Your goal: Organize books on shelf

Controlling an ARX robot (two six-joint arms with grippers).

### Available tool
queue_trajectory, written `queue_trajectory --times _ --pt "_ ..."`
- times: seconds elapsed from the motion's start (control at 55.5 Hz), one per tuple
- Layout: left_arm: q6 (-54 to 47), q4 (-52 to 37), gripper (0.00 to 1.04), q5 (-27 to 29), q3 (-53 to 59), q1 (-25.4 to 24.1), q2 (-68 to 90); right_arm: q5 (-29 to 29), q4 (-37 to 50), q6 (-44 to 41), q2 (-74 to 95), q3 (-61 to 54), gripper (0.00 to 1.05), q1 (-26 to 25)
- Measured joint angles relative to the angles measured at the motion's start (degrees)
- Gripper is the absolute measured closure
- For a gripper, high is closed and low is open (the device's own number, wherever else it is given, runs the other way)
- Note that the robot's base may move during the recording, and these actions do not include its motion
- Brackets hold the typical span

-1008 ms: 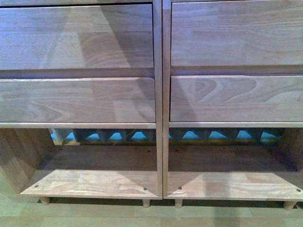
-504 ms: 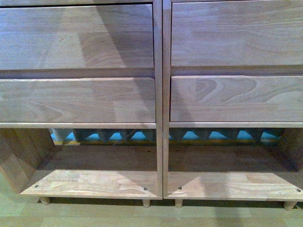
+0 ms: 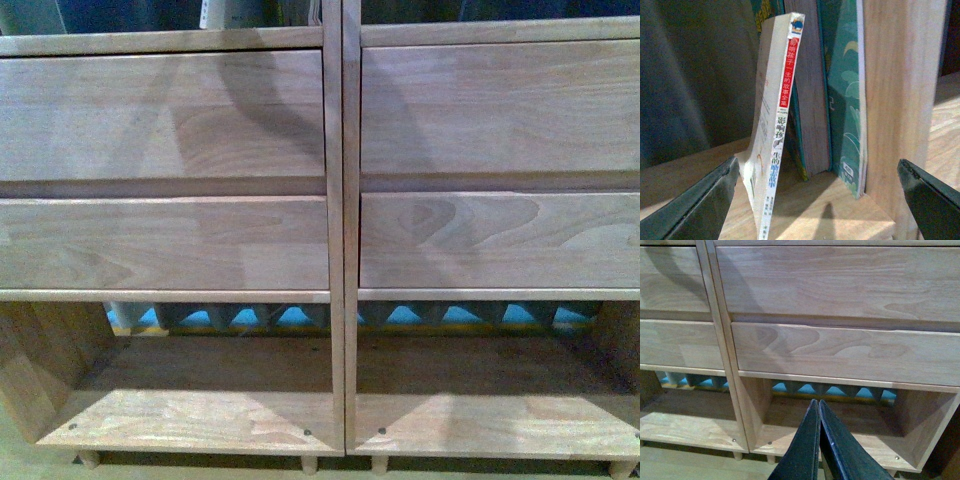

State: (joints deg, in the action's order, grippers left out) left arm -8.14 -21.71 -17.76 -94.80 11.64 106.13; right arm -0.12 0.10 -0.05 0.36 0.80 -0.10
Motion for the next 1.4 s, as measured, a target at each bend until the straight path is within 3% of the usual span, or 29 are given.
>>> queue_trajectory --times 0.108,0.504,0.612,0.738,1.081,1.207,1.315,1.405 --pt "1.5 -3.2 0.07 0.5 9.6 0.1 -8.5 0.0 0.0 0.0 0.0 0.0 1.02 0.0" --pt "-2.1 -8.0 0.07 17.4 40.8 -0.6 -37.6 0.0 0.0 0.0 0.0 0.0 1.02 0.0" --pt "-2.3 -8.0 0.07 18.4 46.8 -2.4 -44.6 0.0 0.0 0.0 0.0 0.0 1.02 0.0" --pt "-0.5 -6.3 0.07 15.6 53.4 -6.0 -52.7 0.0 0.0 0.0 0.0 0.0 1.02 0.0" --pt "11.3 7.3 0.07 -4.7 70.4 -22.2 -77.6 0.0 0.0 0.0 0.0 0.0 1.02 0.0" --pt "9.6 25.4 0.29 7.6 73.1 -21.6 -89.7 0.0 0.0 0.0 0.0 0.0 1.02 0.0" --pt "9.2 26.5 0.49 16.9 77.5 -14.2 -93.5 0.0 0.0 0.0 0.0 0.0 1.02 0.0" --pt "8.8 25.7 0.64 17.0 80.1 -12.1 -95.1 0.0 0.0 0.0 0.0 0.0 1.02 0.0"
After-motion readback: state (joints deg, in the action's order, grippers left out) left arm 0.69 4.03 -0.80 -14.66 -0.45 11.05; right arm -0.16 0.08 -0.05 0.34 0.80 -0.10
